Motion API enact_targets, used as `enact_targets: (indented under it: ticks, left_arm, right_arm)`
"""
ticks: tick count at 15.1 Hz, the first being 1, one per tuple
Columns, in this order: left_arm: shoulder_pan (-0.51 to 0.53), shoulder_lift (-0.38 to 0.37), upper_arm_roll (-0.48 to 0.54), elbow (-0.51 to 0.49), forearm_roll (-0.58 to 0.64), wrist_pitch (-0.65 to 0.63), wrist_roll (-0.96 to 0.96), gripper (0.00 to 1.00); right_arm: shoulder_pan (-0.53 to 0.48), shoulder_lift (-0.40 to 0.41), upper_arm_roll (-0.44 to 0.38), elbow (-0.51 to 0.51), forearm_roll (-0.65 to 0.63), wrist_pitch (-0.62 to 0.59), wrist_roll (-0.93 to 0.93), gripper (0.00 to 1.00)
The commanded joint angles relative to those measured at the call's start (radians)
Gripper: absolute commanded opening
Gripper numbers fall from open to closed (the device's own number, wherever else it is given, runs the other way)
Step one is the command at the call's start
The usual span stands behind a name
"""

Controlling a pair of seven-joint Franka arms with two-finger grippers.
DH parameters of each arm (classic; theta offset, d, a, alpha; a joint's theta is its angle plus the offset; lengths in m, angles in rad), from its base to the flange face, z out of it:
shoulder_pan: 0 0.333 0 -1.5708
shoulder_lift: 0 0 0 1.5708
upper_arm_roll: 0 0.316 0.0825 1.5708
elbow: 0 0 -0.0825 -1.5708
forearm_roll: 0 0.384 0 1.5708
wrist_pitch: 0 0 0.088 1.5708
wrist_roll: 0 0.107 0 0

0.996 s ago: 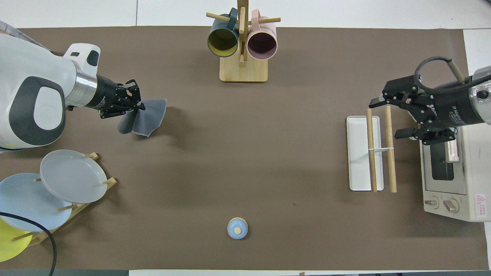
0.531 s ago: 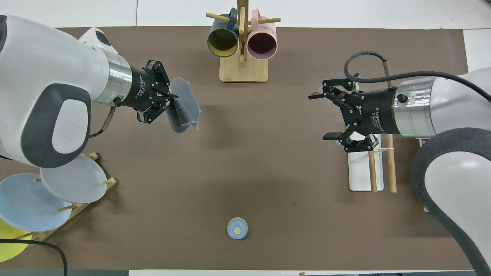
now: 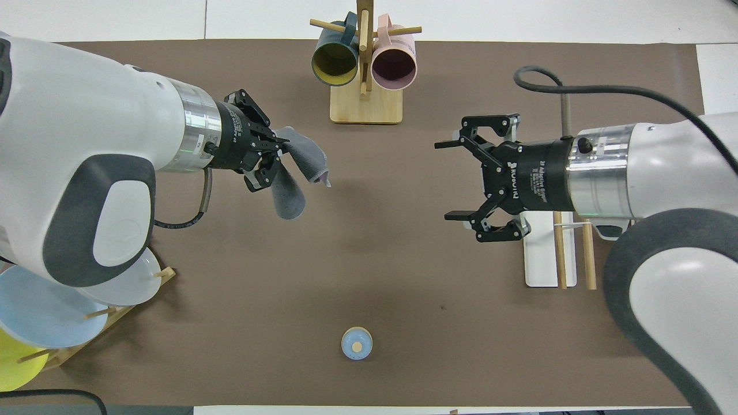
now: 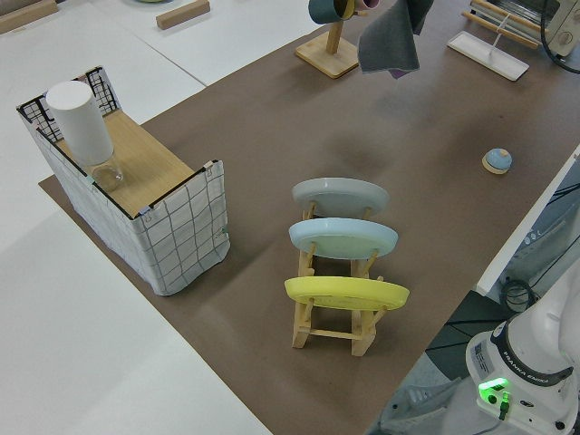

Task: Fold towel and hang on rack
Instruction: 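Grasp the hanging towel with the right gripper beside the left gripper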

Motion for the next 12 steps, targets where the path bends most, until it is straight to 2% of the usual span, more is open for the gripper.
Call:
enact_targets:
  ticks: [1,6,12]
  left_arm:
    - [-0.020,-0.029,-0.014,-0.024,0.010,0.040,-0.160,0.00]
    - [-0.035,-0.039,-0.013,-0.042,0.018,0.051,-0.269,0.00]
    - [-0.035,-0.049,-0.013,-0.053,0.018,0.051,-0.299,0.00]
  right_arm:
    - [0.046,-0.019,-0.003,-0.029,0.019,0.061,0.076,1.00]
    - [0.140,0.010,-0.004,-0.041,0.019,0.181,0.141,1.00]
    - [0.148,0.119,-0.003,0.020,0.019,0.242,0.077,1.00]
